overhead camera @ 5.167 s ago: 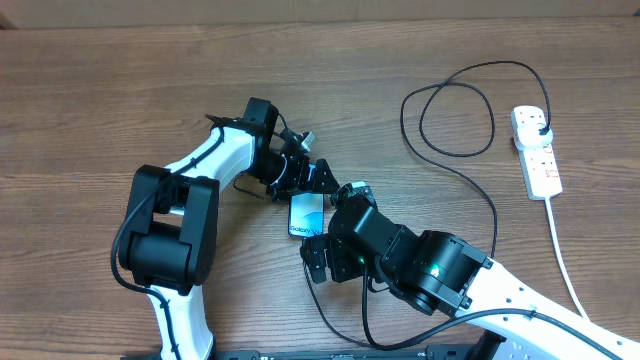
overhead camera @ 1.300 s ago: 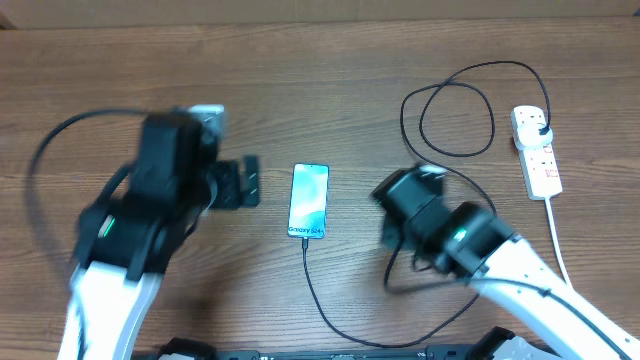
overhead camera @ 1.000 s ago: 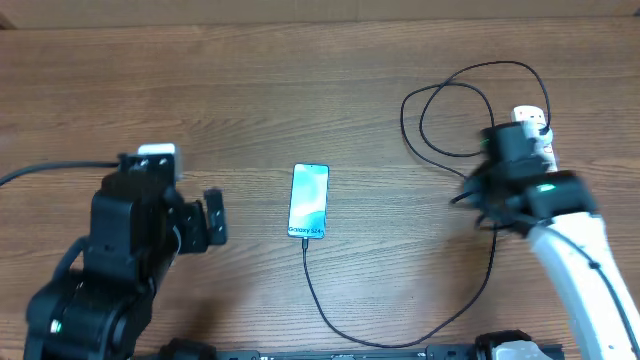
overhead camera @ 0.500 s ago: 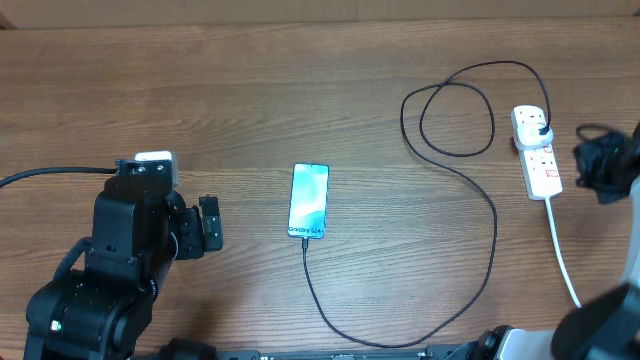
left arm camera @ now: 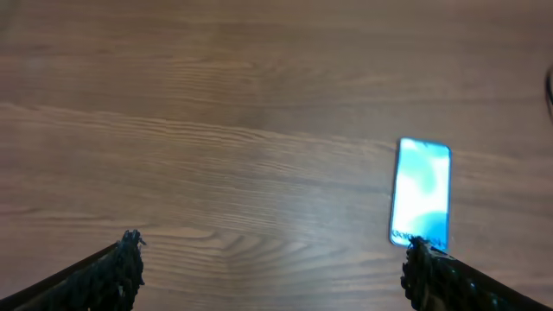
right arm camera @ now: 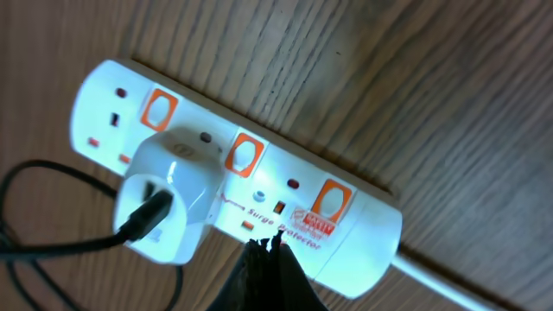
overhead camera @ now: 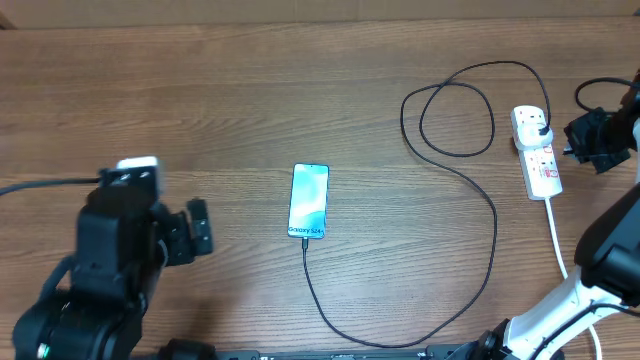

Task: Plug charger to phone and switch on socket
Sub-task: 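Move the right gripper to the white power strip's switch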

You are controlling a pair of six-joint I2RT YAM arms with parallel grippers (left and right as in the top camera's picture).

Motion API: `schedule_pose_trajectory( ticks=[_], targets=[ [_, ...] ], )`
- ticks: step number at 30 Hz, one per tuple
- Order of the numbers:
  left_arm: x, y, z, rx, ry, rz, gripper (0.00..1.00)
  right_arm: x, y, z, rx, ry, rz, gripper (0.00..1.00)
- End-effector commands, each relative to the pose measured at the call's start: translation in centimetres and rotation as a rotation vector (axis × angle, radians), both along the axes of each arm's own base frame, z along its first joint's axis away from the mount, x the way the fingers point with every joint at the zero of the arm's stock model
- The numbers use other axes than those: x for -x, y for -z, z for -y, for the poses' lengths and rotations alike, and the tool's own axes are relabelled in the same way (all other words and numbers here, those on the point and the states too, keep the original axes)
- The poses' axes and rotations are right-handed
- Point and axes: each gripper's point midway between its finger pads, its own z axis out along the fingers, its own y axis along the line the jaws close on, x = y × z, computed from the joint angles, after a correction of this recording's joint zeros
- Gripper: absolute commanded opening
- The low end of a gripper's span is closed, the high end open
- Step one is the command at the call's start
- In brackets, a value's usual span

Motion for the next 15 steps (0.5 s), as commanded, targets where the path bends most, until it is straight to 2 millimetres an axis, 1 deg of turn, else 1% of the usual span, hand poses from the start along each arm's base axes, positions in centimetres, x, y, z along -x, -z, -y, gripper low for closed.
schedule_pose_trajectory(
  ticks=[1, 4, 9, 10, 13, 15],
  targets=[
    [1.5, -1.3, -2.0, 0.016, -0.094, 0.075, 1.00, -1.1, 0.1, 0.7, 0.038, -0.041, 0.013, 0.04],
    [2.7, -2.2, -2.8, 0.023, -0.129, 0.131, 1.00, -1.6, 0.4, 0.9, 0.046, -0.040, 0.025, 0.04],
    [5.0, -3.8, -3.0, 0.038, -0.132, 0.236, 1.00, -2.1, 0.8, 1.2, 0.054, -0.040, 0.036, 0.04],
    [5.7, -4.2, -3.1, 0.043, -0.132, 0.266, 1.00, -2.2, 0.9, 1.1, 0.052, -0.044, 0.039, 0.04],
    [7.0, -4.9, -3.2, 0.050, -0.132, 0.320, 1.00, -2.5, 0.9, 0.7, 0.053, -0.054, 0.041, 0.04],
    [7.5, -5.2, -3.2, 0.054, -0.132, 0.342, 1.00, -2.8, 1.0, 0.3, 0.054, -0.064, 0.043, 0.04]
  ],
)
